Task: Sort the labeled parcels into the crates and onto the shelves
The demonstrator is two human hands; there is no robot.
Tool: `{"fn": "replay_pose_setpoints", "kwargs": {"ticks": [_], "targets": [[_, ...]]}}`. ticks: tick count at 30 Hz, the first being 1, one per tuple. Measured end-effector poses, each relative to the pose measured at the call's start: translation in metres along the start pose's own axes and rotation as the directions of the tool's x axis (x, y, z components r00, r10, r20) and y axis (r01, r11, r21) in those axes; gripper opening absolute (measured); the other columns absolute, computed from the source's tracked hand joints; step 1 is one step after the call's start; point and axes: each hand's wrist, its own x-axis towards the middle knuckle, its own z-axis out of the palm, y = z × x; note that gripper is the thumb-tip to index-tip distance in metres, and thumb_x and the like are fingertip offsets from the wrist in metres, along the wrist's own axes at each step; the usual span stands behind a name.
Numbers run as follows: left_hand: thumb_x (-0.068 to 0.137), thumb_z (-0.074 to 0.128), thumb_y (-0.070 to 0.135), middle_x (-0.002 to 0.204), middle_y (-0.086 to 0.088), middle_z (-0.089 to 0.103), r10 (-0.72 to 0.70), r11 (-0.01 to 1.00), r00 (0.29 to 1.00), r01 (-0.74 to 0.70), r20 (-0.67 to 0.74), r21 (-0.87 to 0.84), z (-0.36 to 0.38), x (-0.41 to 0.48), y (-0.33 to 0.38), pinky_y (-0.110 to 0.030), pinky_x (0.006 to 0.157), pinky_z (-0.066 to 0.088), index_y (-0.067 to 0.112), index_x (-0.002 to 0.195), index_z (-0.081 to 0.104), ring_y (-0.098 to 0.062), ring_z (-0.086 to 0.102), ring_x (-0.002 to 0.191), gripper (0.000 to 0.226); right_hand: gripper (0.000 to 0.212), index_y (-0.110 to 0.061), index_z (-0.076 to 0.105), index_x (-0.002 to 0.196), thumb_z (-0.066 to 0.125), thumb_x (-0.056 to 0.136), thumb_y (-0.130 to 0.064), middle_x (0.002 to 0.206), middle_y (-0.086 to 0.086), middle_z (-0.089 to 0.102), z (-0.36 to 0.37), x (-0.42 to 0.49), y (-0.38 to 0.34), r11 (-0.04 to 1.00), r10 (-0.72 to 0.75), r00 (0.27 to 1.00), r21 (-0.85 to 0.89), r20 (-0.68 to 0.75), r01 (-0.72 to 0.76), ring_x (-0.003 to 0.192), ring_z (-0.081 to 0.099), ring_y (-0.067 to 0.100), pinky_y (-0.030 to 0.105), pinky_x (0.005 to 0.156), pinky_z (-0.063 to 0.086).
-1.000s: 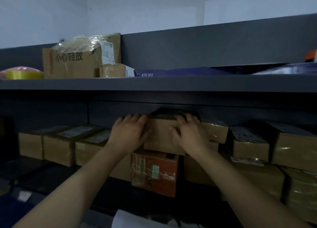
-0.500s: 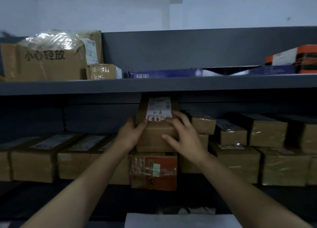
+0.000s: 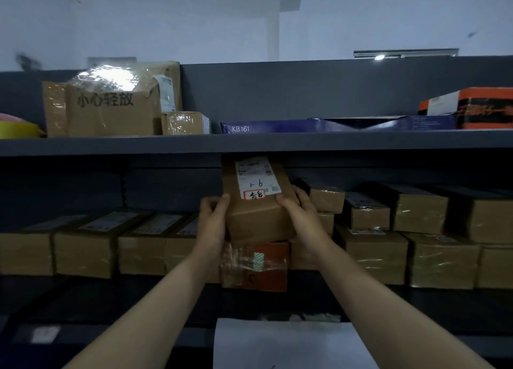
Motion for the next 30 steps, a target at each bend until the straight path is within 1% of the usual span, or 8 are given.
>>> {"fn": "replay_pose_setpoints", "kwargs": {"ticks": [4,6,8,12,14,18,24,30], "targets": [[0.082,0.063,0.052,0.121,-0.007,0.057,-0.205,0.966,0.975,0.216,0.085,-0.145,0.006,-0.006,0.004,-0.042,0.075,0.057,0.029,0.126,0.051,-0.025,0.061,0.099,0.052,0.045,-0.033,0.041,0.138,0.054,0.094,-0.037,0.097,-0.012,0.051,-0.013,-0.01,-0.006,0.994,0.085,0.996,0.059,0.042,-0.087,0.085,0.051,0.008,0.031,0.066,0.046],[0.086,0.058,0.048,0.106,-0.005,0.064,-0.232,0.963,0.958,0.251,0.169,-0.1,0.014,-0.013,0.007,-0.036,0.061,0.055,0.03,0.124,0.055,-0.024,0.063,0.09,0.043,0.044,-0.031,0.042,0.136,0.051,0.095,-0.045,0.096,-0.011,0.051,-0.02,-0.012,-0.011,0.993,0.114,0.992,0.023,0.052,-0.116,0.084,0.051,0.009,0.034,0.072,0.048],[0.086,0.056,0.047,0.096,-0.005,0.063,-0.258,0.961,0.958,0.267,0.124,-0.069,0.02,-0.015,0.007,-0.034,0.062,0.05,0.025,0.119,0.058,-0.024,0.06,0.085,0.039,0.052,-0.024,0.046,0.135,0.043,0.094,-0.057,0.106,-0.006,0.057,-0.031,-0.009,-0.013,0.98,0.1,0.994,-0.178,0.053,-0.089,0.094,0.056,0.015,0.037,0.085,0.047],[0.068,0.066,0.055,0.11,-0.011,0.065,-0.288,0.953,0.958,0.285,-0.011,-0.104,0.029,-0.013,0.008,-0.036,0.06,0.052,0.023,0.12,0.059,-0.028,0.063,0.091,0.062,0.053,-0.023,0.054,0.129,0.029,0.098,-0.058,0.117,0.006,0.062,-0.063,0.003,-0.007,0.609,-0.251,0.968,-0.776,0.005,0.163,0.105,0.058,0.026,0.035,0.078,0.05],[0.073,0.064,0.053,0.104,-0.011,0.066,-0.296,0.949,0.953,0.286,-0.063,-0.132,0.034,-0.014,0.008,-0.036,0.06,0.051,0.02,0.119,0.059,-0.028,0.063,0.088,0.057,0.044,-0.021,0.051,0.132,0.038,0.099,-0.048,0.129,0.009,0.053,-0.078,0.014,-0.003,0.481,-0.379,0.925,-0.855,-0.005,0.193,0.115,0.051,0.03,0.037,0.084,0.048],[0.089,0.053,0.048,0.088,-0.005,0.058,-0.291,0.954,0.948,0.279,-0.129,-0.106,0.043,-0.016,0.004,-0.032,0.059,0.043,0.02,0.104,0.056,-0.021,0.054,0.077,0.031,0.048,-0.019,0.043,0.138,0.045,0.097,-0.044,0.14,0.015,0.037,-0.096,0.046,0.004,0.332,-0.35,0.937,-0.936,-0.006,0.118,0.126,0.035,0.037,0.042,0.099,0.037],[0.086,0.052,0.058,0.093,-0.005,0.059,-0.278,0.958,0.954,0.266,-0.115,-0.11,0.044,-0.018,-0.001,-0.035,0.062,0.043,0.024,0.087,0.057,-0.024,0.056,0.082,0.034,0.074,-0.027,0.037,0.144,0.04,0.086,-0.073,0.155,0.01,0.019,-0.09,0.089,0.001,0.29,-0.187,0.98,-0.957,-0.067,-0.01,0.135,0.025,0.039,0.048,0.102,0.032],[0.083,0.052,0.062,0.092,-0.006,0.06,-0.327,0.944,0.938,0.319,-0.118,-0.08,0.042,-0.015,-0.003,-0.038,0.066,0.046,0.023,0.089,0.06,-0.026,0.057,0.083,0.04,0.058,-0.02,0.055,0.128,0.051,0.088,-0.061,0.145,0.011,0.031,-0.086,0.099,0.006,0.379,-0.164,0.984,-0.925,-0.072,-0.004,0.118,0.045,0.038,0.032,0.072,0.039]]}}
